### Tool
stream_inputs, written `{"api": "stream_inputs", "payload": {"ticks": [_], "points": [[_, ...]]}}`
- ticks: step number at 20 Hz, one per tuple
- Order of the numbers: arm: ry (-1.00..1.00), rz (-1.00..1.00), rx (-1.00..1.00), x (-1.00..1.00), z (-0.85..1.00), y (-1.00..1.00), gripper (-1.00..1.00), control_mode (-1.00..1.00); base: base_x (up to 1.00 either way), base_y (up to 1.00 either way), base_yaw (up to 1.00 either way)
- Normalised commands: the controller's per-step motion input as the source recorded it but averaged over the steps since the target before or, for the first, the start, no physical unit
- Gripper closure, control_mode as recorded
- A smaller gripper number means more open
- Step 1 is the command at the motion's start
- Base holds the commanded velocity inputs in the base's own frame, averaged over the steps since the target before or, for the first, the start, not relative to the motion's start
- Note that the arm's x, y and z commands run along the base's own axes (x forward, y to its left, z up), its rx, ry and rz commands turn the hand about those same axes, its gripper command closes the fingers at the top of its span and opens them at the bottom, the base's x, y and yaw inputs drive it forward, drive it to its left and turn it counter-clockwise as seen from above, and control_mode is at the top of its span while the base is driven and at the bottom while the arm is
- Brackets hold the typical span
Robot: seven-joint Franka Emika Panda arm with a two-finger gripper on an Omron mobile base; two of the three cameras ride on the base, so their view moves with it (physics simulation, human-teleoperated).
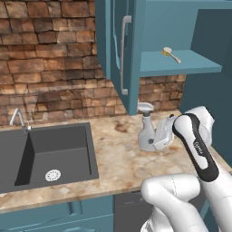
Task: Locate and retrieve the spray and dish brush from the cabinet. Place them next to the sink.
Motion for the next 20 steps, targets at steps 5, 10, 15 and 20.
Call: {"api": "stream_inputs", "payload": {"ticks": [5,10,15,20], "points": [[-0.01,0.11,0.01,0.41,-0.06,0.06,1.0,-1.0,0.0,0.0,0.0],[0.0,0.11,0.04,0.46,-0.11,0.06,1.0,-1.0,0.0,0.0,0.0],[0.0,0.12,0.04,0.44,-0.21,0.12,1.0,-1.0,0.0,0.0,0.0],[-0.03,0.1,0.0,0.23,-0.25,0.26,1.0,-1.0,0.0,0.0,0.0]]}}
